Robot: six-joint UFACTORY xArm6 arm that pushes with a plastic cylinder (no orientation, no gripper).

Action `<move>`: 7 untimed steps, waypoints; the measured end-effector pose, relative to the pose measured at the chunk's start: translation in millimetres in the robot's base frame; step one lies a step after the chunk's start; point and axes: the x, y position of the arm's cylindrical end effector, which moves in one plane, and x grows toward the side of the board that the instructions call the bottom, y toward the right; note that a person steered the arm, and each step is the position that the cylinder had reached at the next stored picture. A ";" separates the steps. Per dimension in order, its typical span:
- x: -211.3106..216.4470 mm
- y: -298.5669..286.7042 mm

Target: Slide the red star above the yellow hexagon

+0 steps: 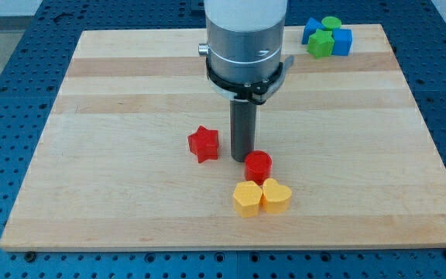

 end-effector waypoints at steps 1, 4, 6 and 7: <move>3.1 5.4; 7.6 6.4; -48.9 4.9; -90.0 -33.7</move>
